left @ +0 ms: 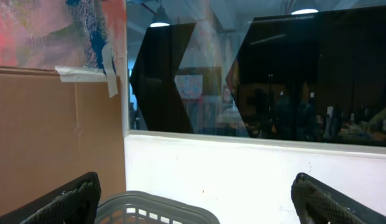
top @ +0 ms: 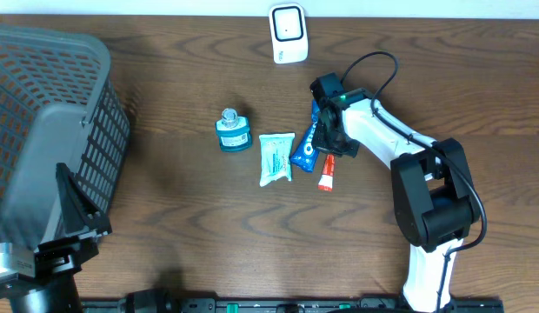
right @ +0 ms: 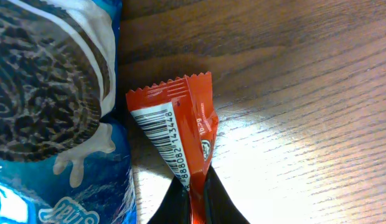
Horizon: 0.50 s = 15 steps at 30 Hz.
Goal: Scan the item barcode
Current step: 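Close the right gripper on the end of the red stick, then lift the red stick with the right gripper off the table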
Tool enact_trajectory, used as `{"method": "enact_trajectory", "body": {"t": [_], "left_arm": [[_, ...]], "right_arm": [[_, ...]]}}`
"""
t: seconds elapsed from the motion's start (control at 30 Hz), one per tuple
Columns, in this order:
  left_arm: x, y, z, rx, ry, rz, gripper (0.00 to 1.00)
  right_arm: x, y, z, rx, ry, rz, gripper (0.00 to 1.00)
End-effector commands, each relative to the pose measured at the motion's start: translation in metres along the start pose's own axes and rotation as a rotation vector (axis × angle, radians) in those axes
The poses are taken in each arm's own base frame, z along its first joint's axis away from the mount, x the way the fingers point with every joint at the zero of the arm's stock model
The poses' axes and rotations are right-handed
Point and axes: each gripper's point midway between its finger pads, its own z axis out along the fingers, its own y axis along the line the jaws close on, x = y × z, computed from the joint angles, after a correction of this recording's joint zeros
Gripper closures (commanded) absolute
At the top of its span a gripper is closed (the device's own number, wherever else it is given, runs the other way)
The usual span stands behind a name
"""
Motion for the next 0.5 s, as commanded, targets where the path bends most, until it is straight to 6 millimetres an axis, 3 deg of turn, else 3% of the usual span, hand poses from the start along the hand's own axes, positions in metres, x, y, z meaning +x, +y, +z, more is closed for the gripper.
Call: {"method": "enact_trajectory", "body": {"t": [0.0, 0.07, 0.1, 0.2, 0.27, 0.47], "left_arm": [[-0.011, -0.001, -0.006, 0.006, -0.033, -0.012, 0.02], [-0.011, -0.001, -0.006, 0.006, -0.033, -0.012, 0.02], [-0.011, -0.001, -0.006, 0.006, -0.033, -0.012, 0.02], [-0.011, -0.001, -0.006, 0.006, -0.033, -0.012, 0.02], [-0.011, -0.001, -0.005, 0.006, -0.032, -0.012, 0.02], [-0.011, -0.001, -0.005, 0.007, -0.033, -0.012, 0.02]], "right_arm": [[0.038, -0.027, 0.048, 0.117, 0.148, -0.007, 0.99], [0.040, -0.029, 0.048, 0.125, 0.157, -0.010, 0.99], [0.040, -0.029, 0.048, 0.122, 0.161, -0.025, 0.94], [0.043, -0.028, 0.045, 0.116, 0.180, -0.068, 0.50], [0.044, -0.030, 0.040, 0.131, 0.196, -0.069, 0.34], [0.039, -0.028, -0.002, 0.178, 0.246, -0.081, 0.36]]}}
